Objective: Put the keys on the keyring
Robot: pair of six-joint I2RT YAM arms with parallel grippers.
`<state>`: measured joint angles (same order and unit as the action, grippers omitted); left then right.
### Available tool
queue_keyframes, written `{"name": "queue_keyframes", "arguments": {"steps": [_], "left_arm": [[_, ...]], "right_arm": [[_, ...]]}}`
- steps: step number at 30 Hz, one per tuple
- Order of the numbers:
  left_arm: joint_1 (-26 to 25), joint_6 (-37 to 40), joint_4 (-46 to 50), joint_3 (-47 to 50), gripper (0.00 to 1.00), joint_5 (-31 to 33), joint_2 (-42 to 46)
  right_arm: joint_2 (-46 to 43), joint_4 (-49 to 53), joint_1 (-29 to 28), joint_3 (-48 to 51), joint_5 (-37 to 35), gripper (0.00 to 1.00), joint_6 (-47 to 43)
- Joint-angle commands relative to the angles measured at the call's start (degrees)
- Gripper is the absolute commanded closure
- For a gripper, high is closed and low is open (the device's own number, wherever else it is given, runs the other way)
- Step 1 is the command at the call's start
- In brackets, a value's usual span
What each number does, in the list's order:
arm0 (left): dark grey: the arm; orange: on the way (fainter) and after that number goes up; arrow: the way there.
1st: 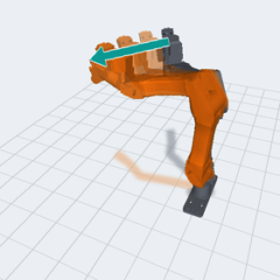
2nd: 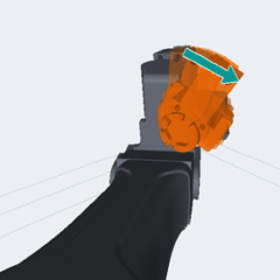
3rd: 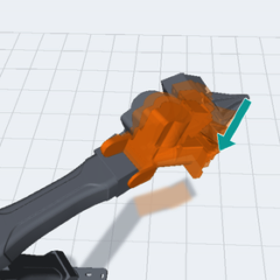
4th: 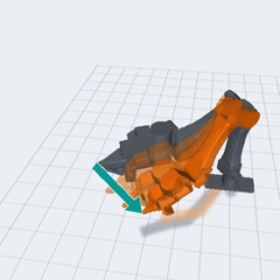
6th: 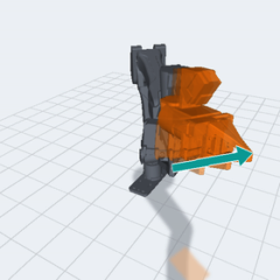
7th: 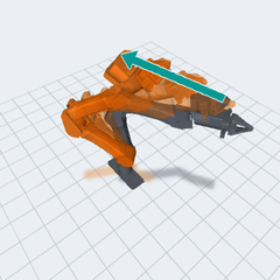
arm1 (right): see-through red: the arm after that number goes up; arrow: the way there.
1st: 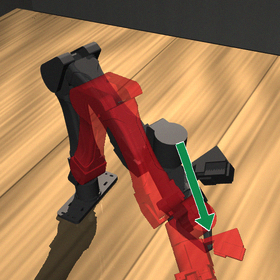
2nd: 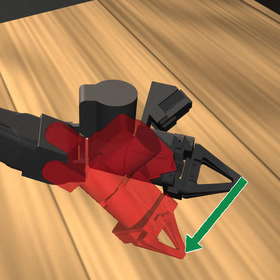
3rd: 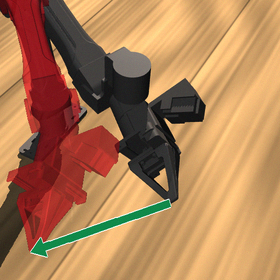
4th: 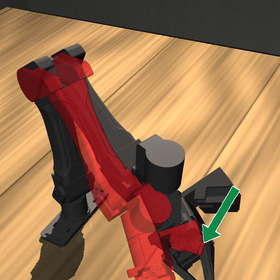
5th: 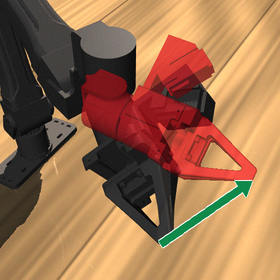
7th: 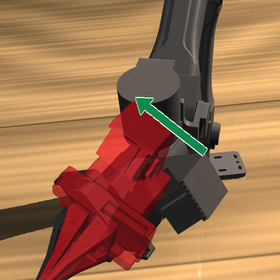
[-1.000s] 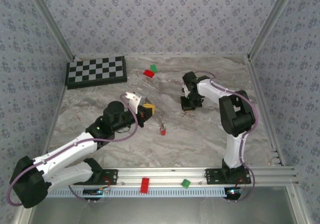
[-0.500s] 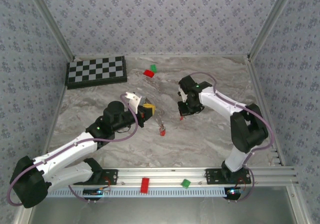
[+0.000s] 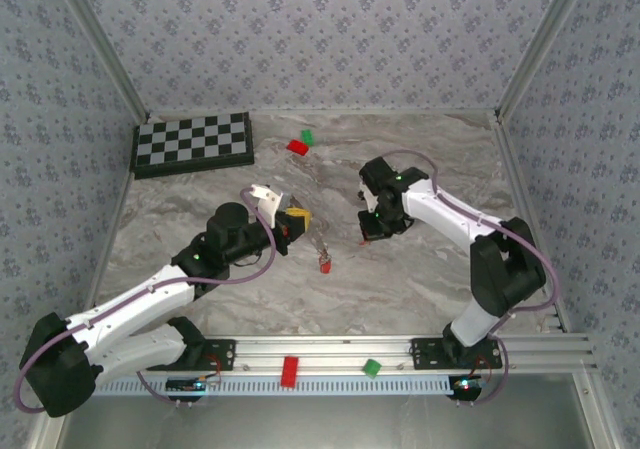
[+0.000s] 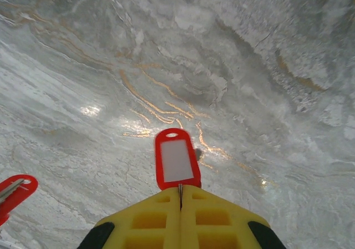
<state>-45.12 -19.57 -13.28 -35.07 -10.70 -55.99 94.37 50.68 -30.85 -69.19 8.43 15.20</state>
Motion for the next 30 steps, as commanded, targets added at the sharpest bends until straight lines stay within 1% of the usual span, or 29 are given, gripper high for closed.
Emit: {"name": "queue_keyframes", "arguments": {"steps": [1, 15, 21, 25, 30], "left_arm": [[-0.4, -0.6, -2.9, -0.1, 1.0, -0.1, 0.5], [-0.3, -0.3, -2.7, -0.1, 1.0, 0.2, 0.2], [-0.3, -0.2, -2.6, -0.1, 1.0, 0.2, -0.1], [-0.3, -0.2, -2.6, -0.2, 1.0, 0.2, -0.2], [-0.4, -0.2, -2.6, -0.2, 1.0, 0.3, 0.1]], "right_arm": [[3.0, 1.8, 1.0, -2.0, 1.5, 1.0, -0.7], [10.7, 1.5, 5.6, -8.0, 3.2, 1.0, -3.8], [13.9, 0.1, 7.3, -9.1, 2.6, 1.0, -5.2], [15.7, -3.5, 7.6, -9.2, 0.3, 1.0, -6.1], [14.8, -13.5, 7.1, -4.6, -1.8, 1.0, -3.9]]}}
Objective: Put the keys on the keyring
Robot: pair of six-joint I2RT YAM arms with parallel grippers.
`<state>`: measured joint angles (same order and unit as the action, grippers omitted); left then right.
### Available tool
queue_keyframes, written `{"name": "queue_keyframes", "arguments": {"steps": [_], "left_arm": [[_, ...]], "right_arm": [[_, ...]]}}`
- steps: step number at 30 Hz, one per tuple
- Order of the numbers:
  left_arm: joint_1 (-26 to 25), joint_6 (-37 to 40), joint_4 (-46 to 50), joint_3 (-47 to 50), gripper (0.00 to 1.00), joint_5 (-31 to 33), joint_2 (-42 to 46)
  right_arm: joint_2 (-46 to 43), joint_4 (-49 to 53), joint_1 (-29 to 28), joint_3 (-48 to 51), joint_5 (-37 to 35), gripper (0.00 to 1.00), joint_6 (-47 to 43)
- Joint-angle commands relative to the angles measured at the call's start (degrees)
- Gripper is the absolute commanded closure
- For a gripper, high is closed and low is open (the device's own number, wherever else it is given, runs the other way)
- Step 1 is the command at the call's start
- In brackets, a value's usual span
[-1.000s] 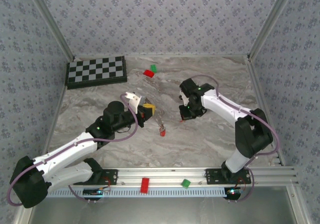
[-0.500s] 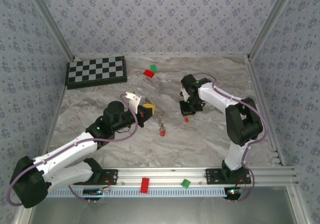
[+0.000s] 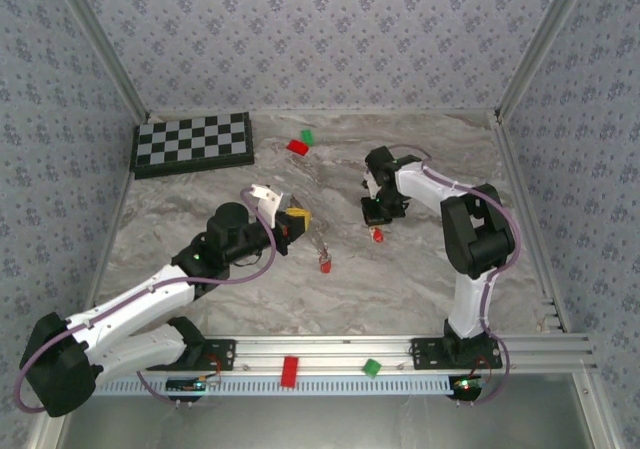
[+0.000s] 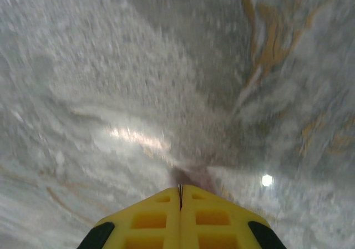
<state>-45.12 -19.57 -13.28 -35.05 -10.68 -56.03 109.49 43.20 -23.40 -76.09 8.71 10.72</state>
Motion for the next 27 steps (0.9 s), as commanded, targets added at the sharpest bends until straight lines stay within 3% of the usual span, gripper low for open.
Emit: {"name": "queue_keyframes", "arguments": {"steps": [1, 13, 27], "left_arm": [[-0.3, -0.2, -2.6, -0.2, 1.0, 0.3, 0.3], [-0.3, -0.3, -2.8, -0.2, 1.0, 0.2, 0.0], [-0.3, -0.6, -3.1, -0.1, 1.0, 0.0, -0.7]], "right_arm": [[-1.1, -8.6, -0.5, 3.9, -2.6, 1.0, 1.2], [-9.6, -42.7, -4.1, 26.2, -12.7, 1.0, 7.5], [-9.7, -66.2, -8.7, 39.5, -20.5, 1.0, 10.0]]}}
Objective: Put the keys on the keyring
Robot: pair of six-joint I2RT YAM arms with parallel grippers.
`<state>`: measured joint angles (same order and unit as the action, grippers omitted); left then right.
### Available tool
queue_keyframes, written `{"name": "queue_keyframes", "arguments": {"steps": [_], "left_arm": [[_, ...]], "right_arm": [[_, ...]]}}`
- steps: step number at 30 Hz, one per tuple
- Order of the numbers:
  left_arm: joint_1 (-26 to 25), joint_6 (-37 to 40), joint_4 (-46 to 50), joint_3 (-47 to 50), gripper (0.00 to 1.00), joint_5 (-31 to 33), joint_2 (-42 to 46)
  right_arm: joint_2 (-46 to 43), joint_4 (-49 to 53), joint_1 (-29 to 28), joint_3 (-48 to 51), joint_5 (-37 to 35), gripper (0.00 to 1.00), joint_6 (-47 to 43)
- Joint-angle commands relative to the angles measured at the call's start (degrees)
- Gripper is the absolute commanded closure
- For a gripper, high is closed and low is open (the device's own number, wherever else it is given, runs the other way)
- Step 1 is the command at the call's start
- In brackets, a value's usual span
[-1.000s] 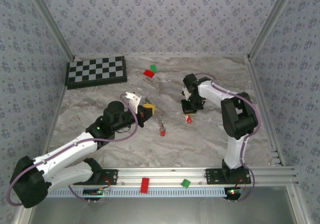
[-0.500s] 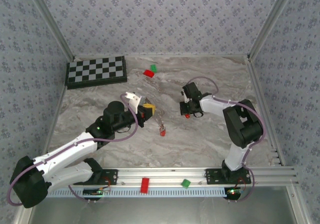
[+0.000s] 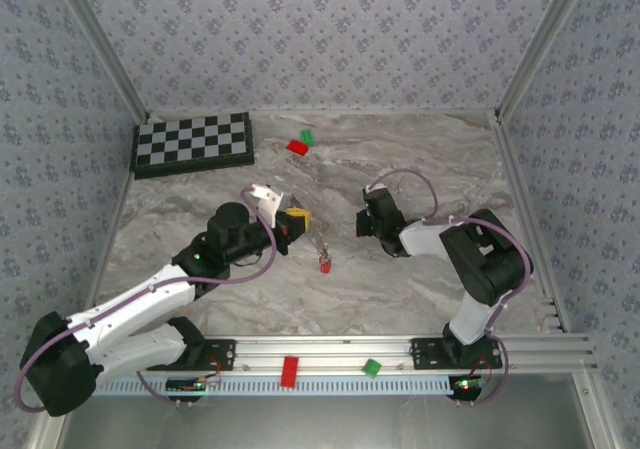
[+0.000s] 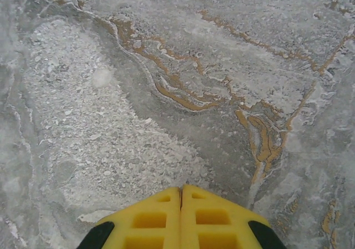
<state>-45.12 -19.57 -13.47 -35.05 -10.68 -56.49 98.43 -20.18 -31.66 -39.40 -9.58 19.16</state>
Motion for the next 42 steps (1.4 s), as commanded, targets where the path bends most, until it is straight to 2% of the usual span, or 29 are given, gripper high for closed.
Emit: {"name": "queue_keyframes", "arguments": {"steps": [1, 7, 13, 17, 21, 27, 31, 36, 39, 42], "left_arm": [[-0.3, -0.6, -3.0, -0.1, 1.0, 0.0, -0.3], [-0.4, -0.4, -2.8, -0.1, 1.0, 0.1, 0.0], [-0.3, -0.4, -2.7, -0.3, 1.0, 0.1, 0.0], [-0.3, -0.3, -2.7, -0.2, 1.0, 0.3, 0.1], [-0.3, -0.3, -2.6, -0.2, 1.0, 0.1, 0.1], [-0.4, -0.3, -2.6, -0.3, 1.0, 0.1, 0.2], [-0.3, -0.3, -2.5, -0.1, 1.0, 0.2, 0.4], [-0.3, -0.3, -2.5, -0.1, 1.0, 0.0, 0.7], [-0.4, -0.3, -2.4, -0.2, 1.0, 0.0, 0.8], [-0.3, -0.3, -2.4, -0.2, 1.0, 0.0, 1.0]], "right_arm": [[1.6, -3.6, -0.5, 3.2, -2.3, 1.0, 1.7], [2.4, -5.5, -0.8, 3.8, -1.9, 1.0, 1.7], [-0.5, -3.4, -0.7, 4.2, -1.3, 1.0, 1.4], [-4.3, 1.1, 0.0, 3.3, 0.3, 0.69, 1.5], [-8.0, 9.2, 1.6, 0.0, 2.7, 0.64, 1.5], [-10.0, 25.4, 4.4, -10.2, 6.5, 0.63, 0.3], [-6.6, 40.0, 6.1, -20.1, 12.5, 0.64, -2.7], [2.0, 58.4, 8.8, -34.7, 18.7, 0.64, -7.8], [6.5, 65.1, 9.8, -39.9, 20.9, 0.65, -9.9], [9.0, 67.5, 10.9, -42.3, 22.2, 0.66, -10.9]]}}
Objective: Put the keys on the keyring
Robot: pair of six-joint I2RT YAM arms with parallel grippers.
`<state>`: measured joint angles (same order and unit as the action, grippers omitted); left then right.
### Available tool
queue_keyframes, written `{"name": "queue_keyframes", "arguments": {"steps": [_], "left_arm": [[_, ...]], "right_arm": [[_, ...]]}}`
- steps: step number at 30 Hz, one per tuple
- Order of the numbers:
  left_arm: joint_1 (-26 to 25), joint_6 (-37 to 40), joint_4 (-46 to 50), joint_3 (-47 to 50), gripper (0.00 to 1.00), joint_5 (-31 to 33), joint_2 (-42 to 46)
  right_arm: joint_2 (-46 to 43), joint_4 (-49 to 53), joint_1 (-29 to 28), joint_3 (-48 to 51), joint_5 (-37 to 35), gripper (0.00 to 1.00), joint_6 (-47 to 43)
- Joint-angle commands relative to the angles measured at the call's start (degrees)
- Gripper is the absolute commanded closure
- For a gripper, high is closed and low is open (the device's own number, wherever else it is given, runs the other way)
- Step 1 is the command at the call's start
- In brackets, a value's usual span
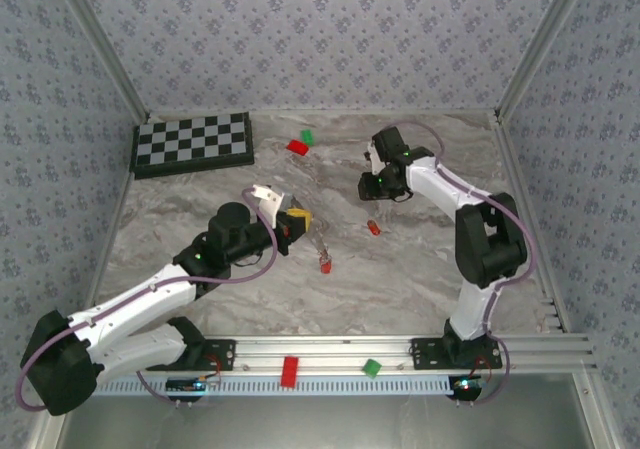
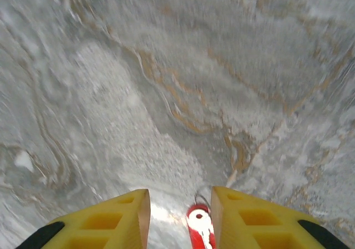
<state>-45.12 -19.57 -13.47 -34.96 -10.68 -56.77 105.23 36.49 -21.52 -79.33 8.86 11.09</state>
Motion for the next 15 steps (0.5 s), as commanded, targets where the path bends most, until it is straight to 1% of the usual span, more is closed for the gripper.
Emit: {"name": "queue_keyframes", "arguments": {"steps": [1, 6, 8, 15], "left_arm": [[-0.3, -0.3, -2.3, -0.3, 1.0, 0.1, 1.4], [-0.3, -0.3, -2.2, -0.2, 1.0, 0.0, 2.0], [-0.3, -0.4, -2.2, -0.2, 1.0, 0.0, 2.2], [-0.3, -0.5, -2.4, -0.2, 1.0, 0.0, 2.0]], "right_arm": [[3.2, 11.7, 0.9, -3.1, 4.6, 0.66, -3.1], [8.9, 17.2, 1.8, -8.5, 6.4, 0.66, -7.1], [10.5, 18.0, 2.0, -9.8, 6.9, 0.68, -7.6], [14.3, 19.5, 2.9, -12.3, 7.2, 0.69, -8.6]]}}
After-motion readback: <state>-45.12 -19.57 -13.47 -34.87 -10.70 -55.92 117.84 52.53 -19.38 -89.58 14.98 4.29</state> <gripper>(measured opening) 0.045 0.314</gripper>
